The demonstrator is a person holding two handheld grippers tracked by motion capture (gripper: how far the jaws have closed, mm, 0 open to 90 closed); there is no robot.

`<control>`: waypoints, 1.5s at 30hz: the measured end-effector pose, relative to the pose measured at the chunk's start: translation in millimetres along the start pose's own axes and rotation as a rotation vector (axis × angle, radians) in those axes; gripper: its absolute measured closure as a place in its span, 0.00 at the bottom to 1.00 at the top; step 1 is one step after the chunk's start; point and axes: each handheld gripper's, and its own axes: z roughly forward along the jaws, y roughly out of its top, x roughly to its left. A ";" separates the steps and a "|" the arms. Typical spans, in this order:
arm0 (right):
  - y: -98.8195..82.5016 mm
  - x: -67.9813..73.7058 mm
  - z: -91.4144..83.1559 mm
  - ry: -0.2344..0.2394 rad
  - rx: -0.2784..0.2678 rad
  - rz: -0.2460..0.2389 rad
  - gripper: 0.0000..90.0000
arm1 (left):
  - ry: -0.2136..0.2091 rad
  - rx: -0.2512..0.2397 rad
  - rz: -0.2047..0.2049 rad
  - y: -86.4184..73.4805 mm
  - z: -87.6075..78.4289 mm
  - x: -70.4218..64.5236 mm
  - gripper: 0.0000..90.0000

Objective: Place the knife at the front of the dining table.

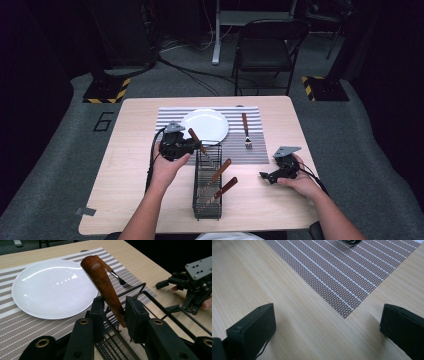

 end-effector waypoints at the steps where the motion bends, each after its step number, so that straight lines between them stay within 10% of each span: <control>1: 0.1 -0.5 0.1 0.000 -0.003 -0.007 0.00 | -0.005 -0.009 0.000 1.7 -0.3 -2.0 0.79; 35: -0.1 0.4 0.0 0.002 -0.001 -0.003 0.00 | -0.009 0.020 0.007 -8.2 34.2 -25.9 0.82; 45: 0.0 0.6 -0.2 0.005 0.002 -0.001 0.00 | -0.071 -0.005 0.038 -9.1 32.9 -34.8 0.85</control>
